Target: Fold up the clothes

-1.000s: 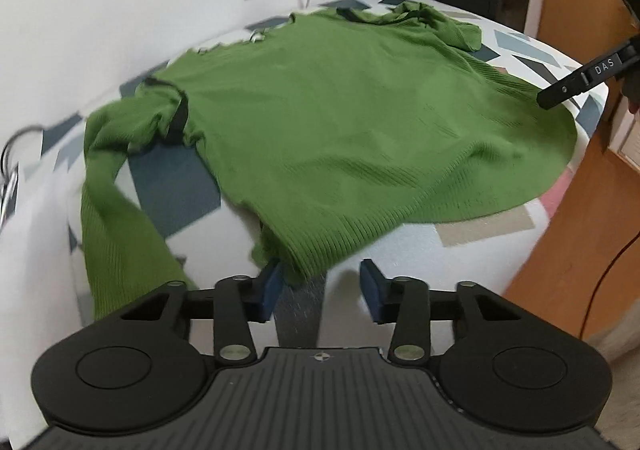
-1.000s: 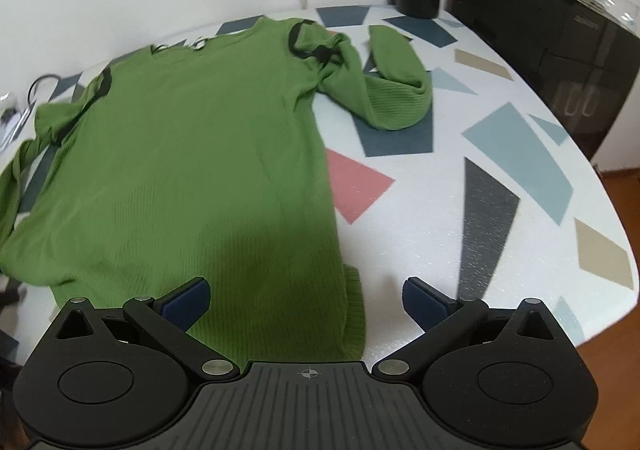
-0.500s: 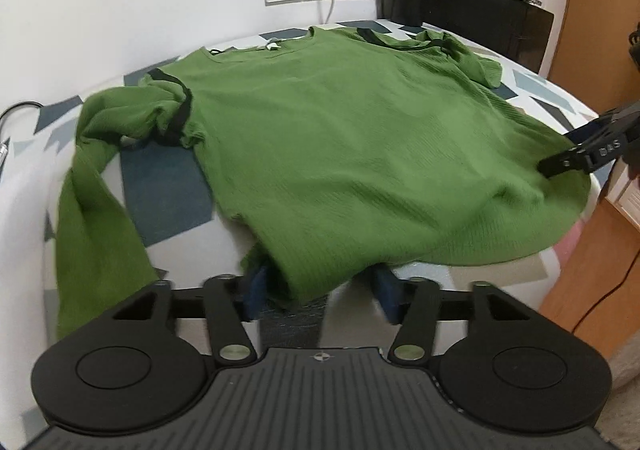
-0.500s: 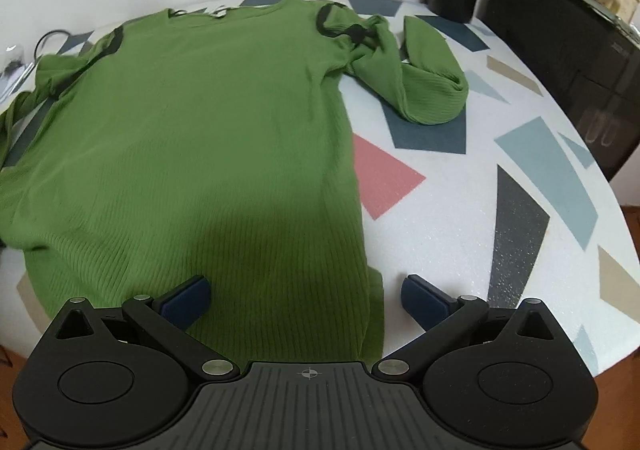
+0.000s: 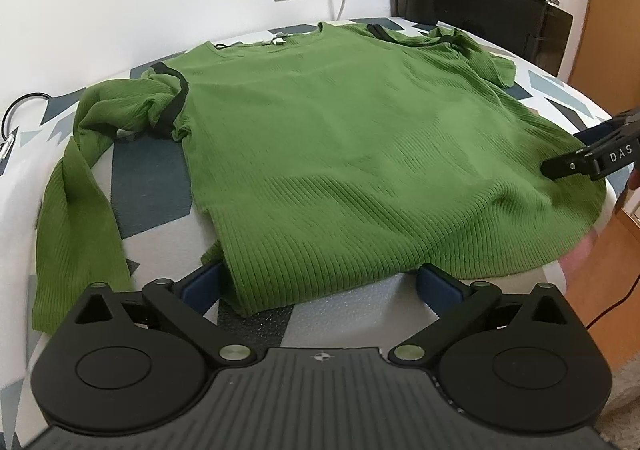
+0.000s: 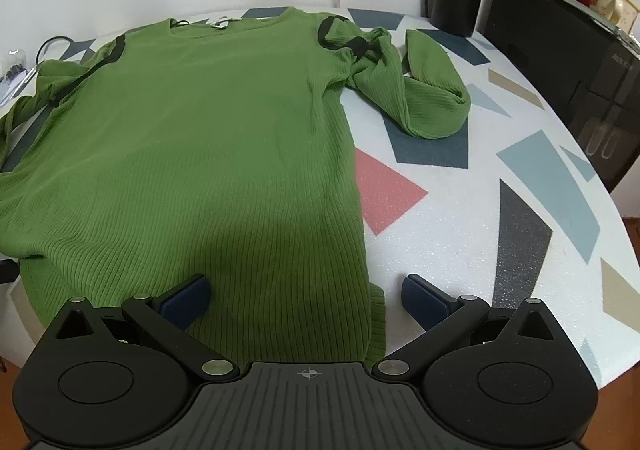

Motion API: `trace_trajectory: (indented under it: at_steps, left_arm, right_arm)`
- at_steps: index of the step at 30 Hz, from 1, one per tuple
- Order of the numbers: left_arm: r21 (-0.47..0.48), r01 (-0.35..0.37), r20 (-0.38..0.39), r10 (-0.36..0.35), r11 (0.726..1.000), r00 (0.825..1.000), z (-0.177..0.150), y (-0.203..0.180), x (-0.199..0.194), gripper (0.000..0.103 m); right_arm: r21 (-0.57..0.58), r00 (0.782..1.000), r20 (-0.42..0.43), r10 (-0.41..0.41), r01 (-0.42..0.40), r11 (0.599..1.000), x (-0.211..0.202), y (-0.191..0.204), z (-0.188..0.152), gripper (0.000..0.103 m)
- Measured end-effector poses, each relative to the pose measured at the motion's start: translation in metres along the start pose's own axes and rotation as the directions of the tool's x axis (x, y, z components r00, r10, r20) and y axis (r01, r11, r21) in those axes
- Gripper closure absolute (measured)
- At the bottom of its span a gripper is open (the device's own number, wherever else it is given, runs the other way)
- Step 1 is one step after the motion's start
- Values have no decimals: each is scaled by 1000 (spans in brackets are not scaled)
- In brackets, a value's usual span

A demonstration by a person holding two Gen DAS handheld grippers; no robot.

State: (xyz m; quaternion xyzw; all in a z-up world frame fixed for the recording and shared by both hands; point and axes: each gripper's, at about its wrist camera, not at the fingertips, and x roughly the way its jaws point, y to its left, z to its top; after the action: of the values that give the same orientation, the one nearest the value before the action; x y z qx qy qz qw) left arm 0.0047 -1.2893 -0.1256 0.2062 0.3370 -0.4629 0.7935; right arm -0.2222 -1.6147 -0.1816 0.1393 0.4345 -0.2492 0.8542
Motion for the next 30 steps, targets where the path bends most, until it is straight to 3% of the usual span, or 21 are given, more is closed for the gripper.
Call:
trace_trajectory:
  at_steps: [10, 14, 16, 19, 21, 23, 26, 30]
  left_arm:
    - [-44, -46, -12, 46, 998, 999, 0, -6, -1, 0]
    - [25, 26, -53, -25, 999, 998, 2, -8, -8, 2]
    - [79, 78, -76, -72, 994, 995, 3, -11, -13, 20]
    - [187, 103, -81, -90, 977, 993, 2, -18, -21, 38]
    - [223, 104, -75, -89, 969, 993, 2, -19, -22, 42]
    - [237, 94, -67, -80, 967, 995, 4, -19, -19, 44]
    - [242, 75, -50, -65, 967, 997, 10, -18, -14, 48]
    - [191, 62, -54, -53, 980, 997, 16, -14, -8, 64]
  right_arm:
    - [-5, 999, 40, 6, -5, 1000, -2, 0, -6, 1]
    - [-27, 999, 8, 37, -37, 999, -5, -3, -4, 1]
    - [-43, 997, -26, 79, -80, 996, -10, -7, -5, 1]
    - [-31, 990, -23, 136, -136, 990, -25, -16, -12, 2]
    - [-26, 988, -16, 153, -154, 988, -33, -21, -18, 9]
    - [-24, 986, -26, 163, -164, 986, -35, -24, -23, 22]
    - [-28, 988, -13, 154, -154, 988, -38, -25, -27, 30]
    - [3, 989, -5, 146, -146, 989, -42, -26, -28, 49]
